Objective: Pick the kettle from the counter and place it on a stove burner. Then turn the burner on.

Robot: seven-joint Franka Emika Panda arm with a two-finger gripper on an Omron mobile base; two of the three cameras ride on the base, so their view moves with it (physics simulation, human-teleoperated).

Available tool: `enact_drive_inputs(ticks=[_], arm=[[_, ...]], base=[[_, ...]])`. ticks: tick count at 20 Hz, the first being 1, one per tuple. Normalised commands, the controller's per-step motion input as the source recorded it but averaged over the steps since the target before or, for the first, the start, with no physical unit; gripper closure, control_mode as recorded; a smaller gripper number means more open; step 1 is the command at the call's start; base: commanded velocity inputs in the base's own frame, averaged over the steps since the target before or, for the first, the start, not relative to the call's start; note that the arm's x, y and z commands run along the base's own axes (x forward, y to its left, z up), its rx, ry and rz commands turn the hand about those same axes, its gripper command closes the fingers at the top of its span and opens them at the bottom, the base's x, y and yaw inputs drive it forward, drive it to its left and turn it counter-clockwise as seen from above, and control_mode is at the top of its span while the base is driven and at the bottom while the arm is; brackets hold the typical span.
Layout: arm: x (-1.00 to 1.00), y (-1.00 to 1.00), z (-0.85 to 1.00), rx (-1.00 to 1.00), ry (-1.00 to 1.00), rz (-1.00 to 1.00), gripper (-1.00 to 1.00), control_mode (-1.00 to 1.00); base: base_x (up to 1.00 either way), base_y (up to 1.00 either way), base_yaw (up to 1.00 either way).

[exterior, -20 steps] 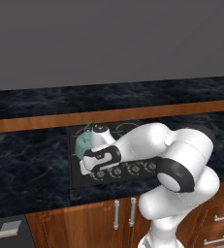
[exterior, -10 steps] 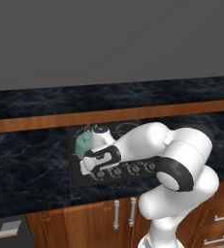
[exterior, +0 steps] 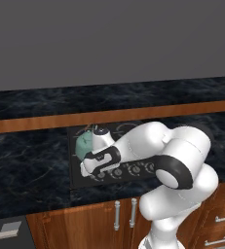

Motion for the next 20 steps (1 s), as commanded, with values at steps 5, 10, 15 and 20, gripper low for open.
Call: enact_drive_inputs(ticks=[5,10,15,20], arm=[[0.05,0.0,-0.14,0.0,-0.02,0.0,-1.0,-1.0],[0.0,0.0,0.0,0.0,0.0,0.0,-1.0,-1.0],[0.0,0.0,0.0,0.0,0.0,0.0,1.0,-1.0],[0.0,0.0,0.0,0.0,0.0,0.0,1.0,-1.0]], base=[[0.0,0.0,0.0],[0.0,0.0,0.0],[0.0,0.0,0.0],[0.0,0.0,0.0]])
